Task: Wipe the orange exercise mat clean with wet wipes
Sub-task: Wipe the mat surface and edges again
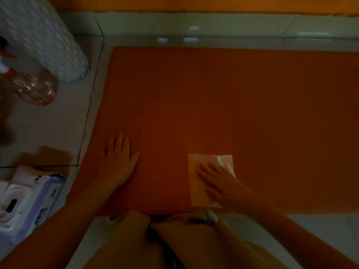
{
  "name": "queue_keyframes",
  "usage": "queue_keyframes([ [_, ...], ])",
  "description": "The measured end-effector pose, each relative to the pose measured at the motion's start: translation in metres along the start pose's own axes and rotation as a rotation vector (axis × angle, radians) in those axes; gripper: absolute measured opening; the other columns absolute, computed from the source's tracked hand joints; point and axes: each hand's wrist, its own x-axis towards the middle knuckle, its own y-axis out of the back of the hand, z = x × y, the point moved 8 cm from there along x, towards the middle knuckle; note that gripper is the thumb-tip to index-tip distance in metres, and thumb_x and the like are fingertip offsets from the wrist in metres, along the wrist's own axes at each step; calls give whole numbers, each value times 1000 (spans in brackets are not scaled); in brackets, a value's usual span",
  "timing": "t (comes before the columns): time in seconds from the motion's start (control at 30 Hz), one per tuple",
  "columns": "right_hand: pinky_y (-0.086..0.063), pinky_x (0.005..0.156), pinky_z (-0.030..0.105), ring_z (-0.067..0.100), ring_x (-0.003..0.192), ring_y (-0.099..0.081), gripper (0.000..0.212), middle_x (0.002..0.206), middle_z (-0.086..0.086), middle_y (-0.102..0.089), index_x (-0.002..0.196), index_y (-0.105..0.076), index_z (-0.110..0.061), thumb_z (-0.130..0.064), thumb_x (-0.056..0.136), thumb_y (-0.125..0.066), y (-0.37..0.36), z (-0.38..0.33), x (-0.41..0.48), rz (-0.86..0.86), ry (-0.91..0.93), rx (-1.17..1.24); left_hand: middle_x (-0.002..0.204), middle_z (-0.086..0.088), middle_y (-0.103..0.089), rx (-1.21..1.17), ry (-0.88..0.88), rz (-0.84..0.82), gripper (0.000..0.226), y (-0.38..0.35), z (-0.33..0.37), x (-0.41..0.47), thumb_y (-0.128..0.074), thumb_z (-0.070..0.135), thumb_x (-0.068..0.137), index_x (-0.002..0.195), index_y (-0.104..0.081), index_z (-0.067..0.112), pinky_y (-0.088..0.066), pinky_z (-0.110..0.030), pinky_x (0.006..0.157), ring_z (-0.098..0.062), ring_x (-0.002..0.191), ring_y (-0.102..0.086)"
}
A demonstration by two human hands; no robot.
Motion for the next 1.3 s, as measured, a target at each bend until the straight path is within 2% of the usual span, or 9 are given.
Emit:
queue_keyframes([
  [0.13,18,115,43,22,144,21,91,156,-2,17,145,15,-27,-75,69,31,2,32,-1,33,-188,-44,162,-7,8,20,16,37,68,1,2,-2,-16,52,100,154,0,14,3,-49,119,-26,148,8],
  [0.23,-22,109,66,40,143,-11,74,155,19,-22,148,-26,-6,-49,93,-2,-3,8,16,-47,-214,-83,162,-2,1,-28,-62,108,62,1,6,-5,-17,47,102,155,-9,16,1,-49,119,-24,149,4],
  [0.4,22,111,33,12,141,24,86,154,-12,18,144,15,-36,-77,69,23,-12,-9,-9,19,-65,71,162,4,-6,-45,-167,112,55,2,14,-5,-18,41,104,154,-15,21,-2,-44,120,-18,149,1],
  [0.63,18,114,40,13,138,24,90,149,-6,21,146,15,-24,-76,72,22,9,5,15,58,-160,-21,162,3,-4,-57,-167,104,54,0,13,-7,-21,38,104,154,-13,21,-2,-45,120,-18,149,1],
  [0.73,21,110,41,19,142,23,65,145,-4,27,151,11,-19,-55,98,-2,16,3,43,91,-234,-69,162,1,-8,-62,-178,121,54,-1,13,-6,-19,39,104,154,-15,19,-3,-46,120,-19,149,-1],
  [0.9,22,108,32,10,139,24,58,148,-13,23,148,13,-28,-45,103,-19,24,-14,32,70,-90,-5,160,-2,-19,-70,-189,177,55,3,13,-9,-20,40,103,152,-25,17,-12,-48,118,-23,148,-12],
  [1.03,16,114,35,6,140,22,55,151,-15,19,145,13,-32,-50,100,-11,33,-7,39,17,-5,-42,158,-1,-24,-63,-187,180,55,6,11,-8,-21,40,101,150,-30,17,-16,-48,116,-23,147,-16],
  [1.2,17,113,41,15,143,19,57,159,1,13,153,4,-20,-41,104,-15,47,20,109,71,-200,-145,158,1,-25,-54,-193,153,75,4,13,-8,-4,52,89,150,-32,18,-16,-47,116,-22,146,-17],
  [1.3,19,114,44,21,146,18,71,157,0,17,152,8,-21,-54,89,5,39,-4,124,64,-126,-159,156,2,-29,-58,-188,148,80,6,13,-5,-1,54,84,148,-36,20,-19,-47,114,-21,144,-20],
])
